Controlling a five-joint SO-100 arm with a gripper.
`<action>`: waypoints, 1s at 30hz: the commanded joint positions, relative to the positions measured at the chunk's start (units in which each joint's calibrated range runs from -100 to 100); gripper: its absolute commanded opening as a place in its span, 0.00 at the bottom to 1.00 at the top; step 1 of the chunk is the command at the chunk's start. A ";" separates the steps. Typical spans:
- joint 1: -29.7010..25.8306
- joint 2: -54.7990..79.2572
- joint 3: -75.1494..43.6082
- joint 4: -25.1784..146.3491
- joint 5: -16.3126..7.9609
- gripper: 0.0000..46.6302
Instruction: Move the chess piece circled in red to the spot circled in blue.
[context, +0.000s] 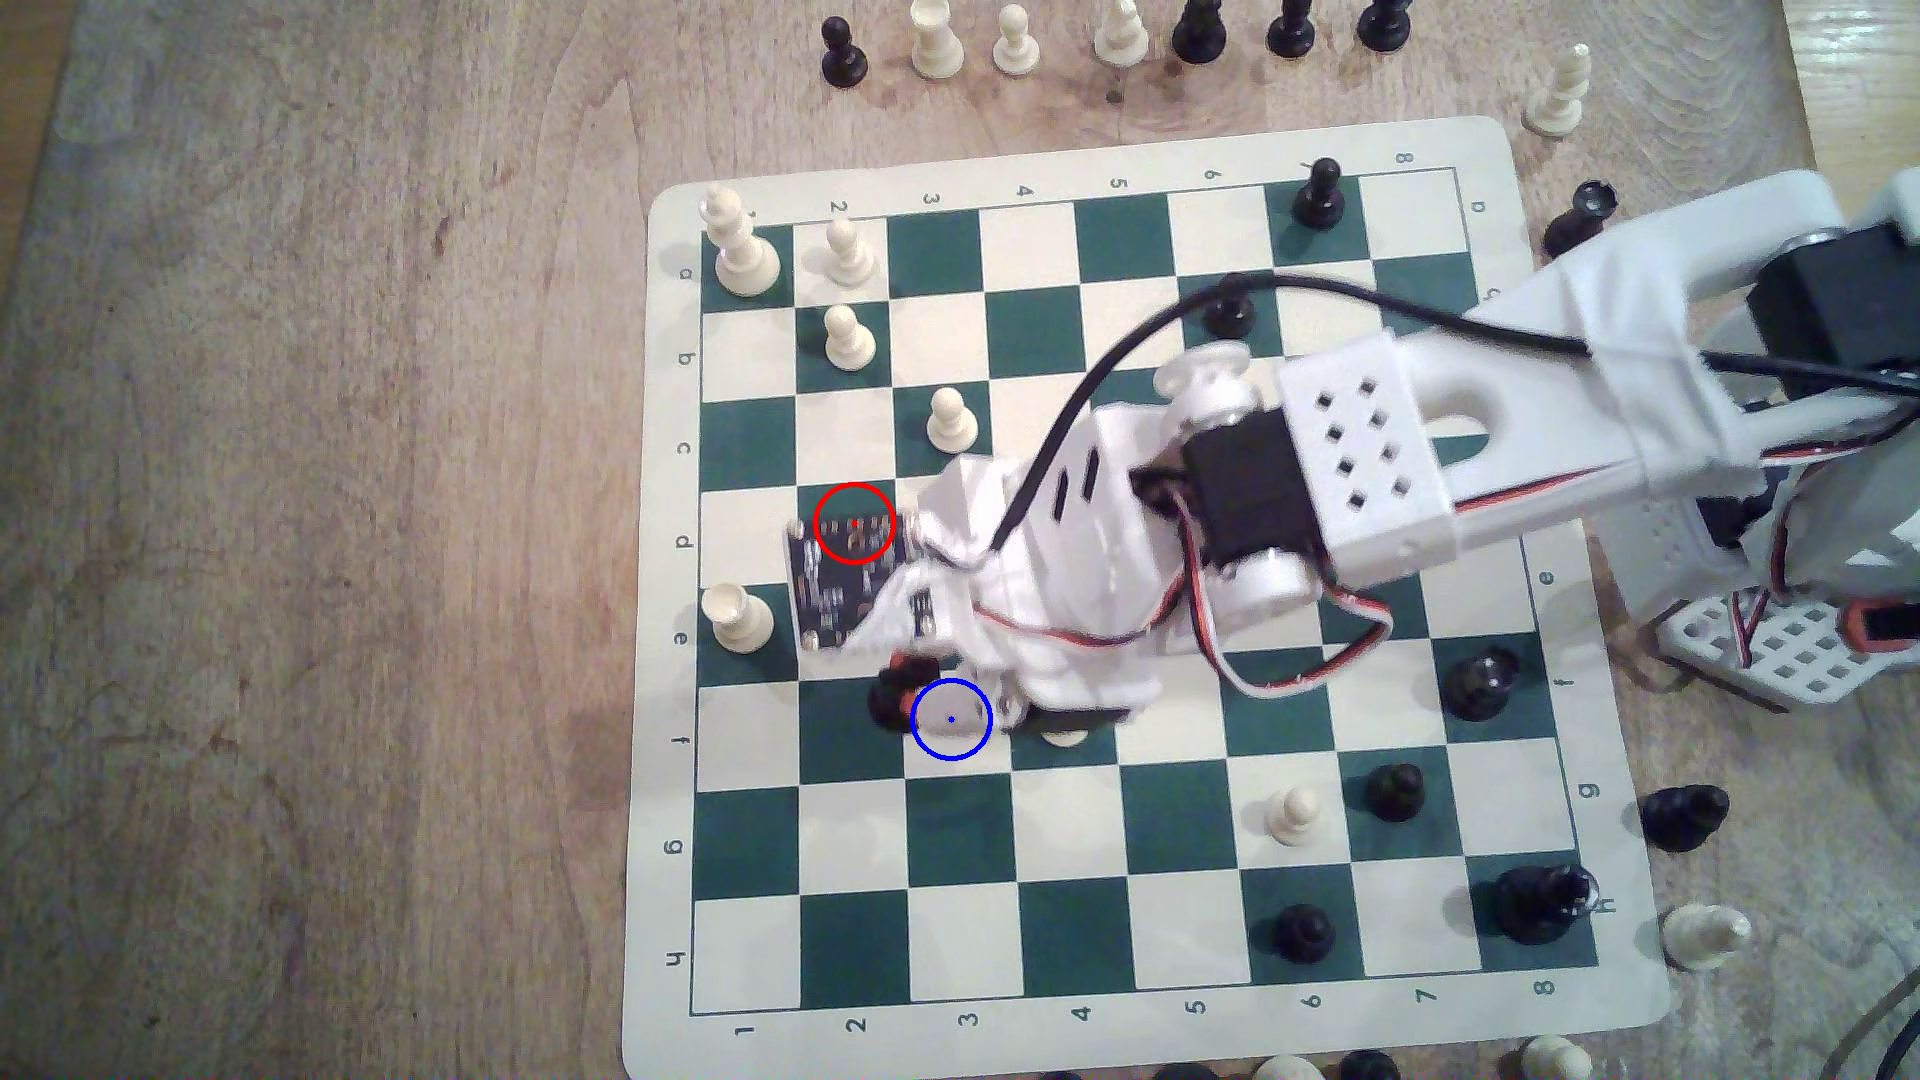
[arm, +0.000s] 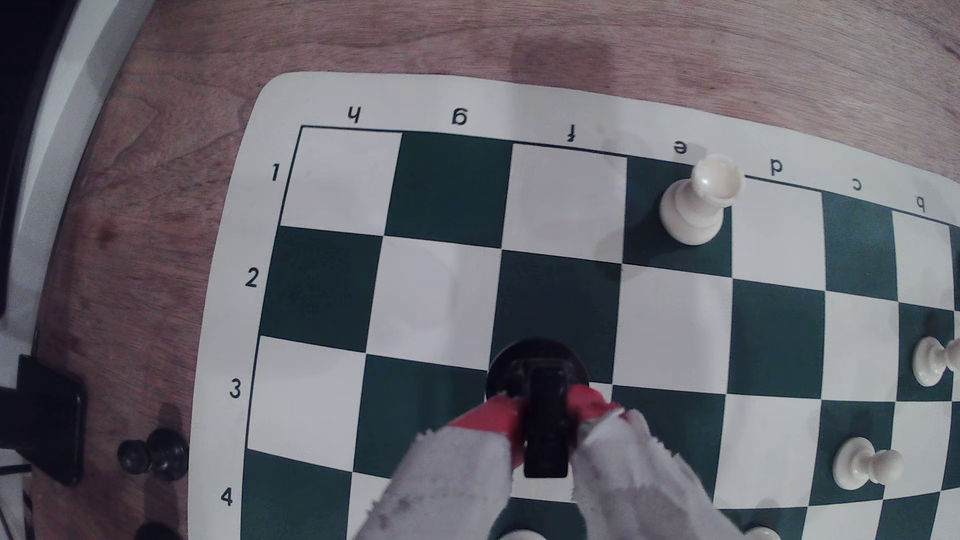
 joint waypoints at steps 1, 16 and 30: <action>-1.18 1.01 -1.62 -2.38 -0.15 0.01; -0.40 8.40 -2.52 -2.29 0.39 0.01; 0.78 10.86 -3.43 -2.29 0.68 0.01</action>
